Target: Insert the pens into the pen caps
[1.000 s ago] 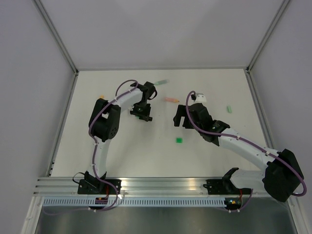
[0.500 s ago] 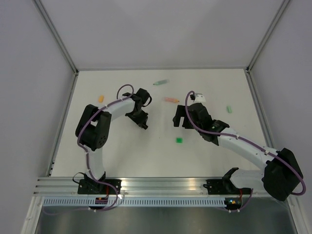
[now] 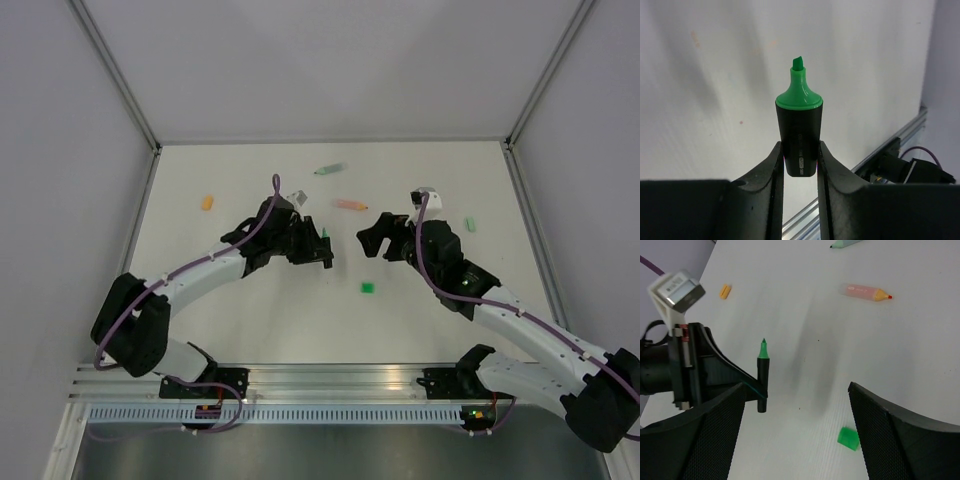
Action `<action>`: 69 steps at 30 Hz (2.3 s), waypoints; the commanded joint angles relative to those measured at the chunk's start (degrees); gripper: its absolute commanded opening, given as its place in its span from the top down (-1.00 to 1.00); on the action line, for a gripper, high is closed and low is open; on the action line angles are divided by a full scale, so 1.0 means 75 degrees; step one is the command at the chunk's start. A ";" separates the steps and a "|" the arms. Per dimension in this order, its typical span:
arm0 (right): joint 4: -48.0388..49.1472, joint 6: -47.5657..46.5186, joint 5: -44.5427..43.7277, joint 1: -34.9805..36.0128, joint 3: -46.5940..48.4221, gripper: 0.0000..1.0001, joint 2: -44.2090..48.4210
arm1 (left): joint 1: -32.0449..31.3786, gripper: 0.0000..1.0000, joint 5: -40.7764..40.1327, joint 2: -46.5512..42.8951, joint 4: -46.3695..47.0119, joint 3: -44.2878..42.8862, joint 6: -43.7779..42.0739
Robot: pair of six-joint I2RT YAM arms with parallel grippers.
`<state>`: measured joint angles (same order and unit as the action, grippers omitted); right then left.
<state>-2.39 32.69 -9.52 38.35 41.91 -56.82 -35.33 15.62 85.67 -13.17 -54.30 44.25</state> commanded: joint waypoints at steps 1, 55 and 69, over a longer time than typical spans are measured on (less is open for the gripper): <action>0.0960 -0.0408 0.0540 -0.0039 -0.0408 -0.79 0.0029 | 0.0047 0.95 0.0905 -0.0722 0.2137 0.0651 -0.0603; 0.2721 0.0880 0.2371 0.0207 -0.0643 0.99 -0.1495 | -0.0398 0.89 0.2921 -0.1051 0.3747 0.1193 -0.1459; 0.4419 0.0704 0.3519 0.0207 -0.1602 1.00 0.0296 | -0.0387 -0.60 0.5066 -0.1965 0.7497 0.2529 -0.0099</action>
<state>22.33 37.78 13.23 39.70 31.79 -57.89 -38.09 47.83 73.19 31.97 -36.49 40.49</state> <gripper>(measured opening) 0.128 0.775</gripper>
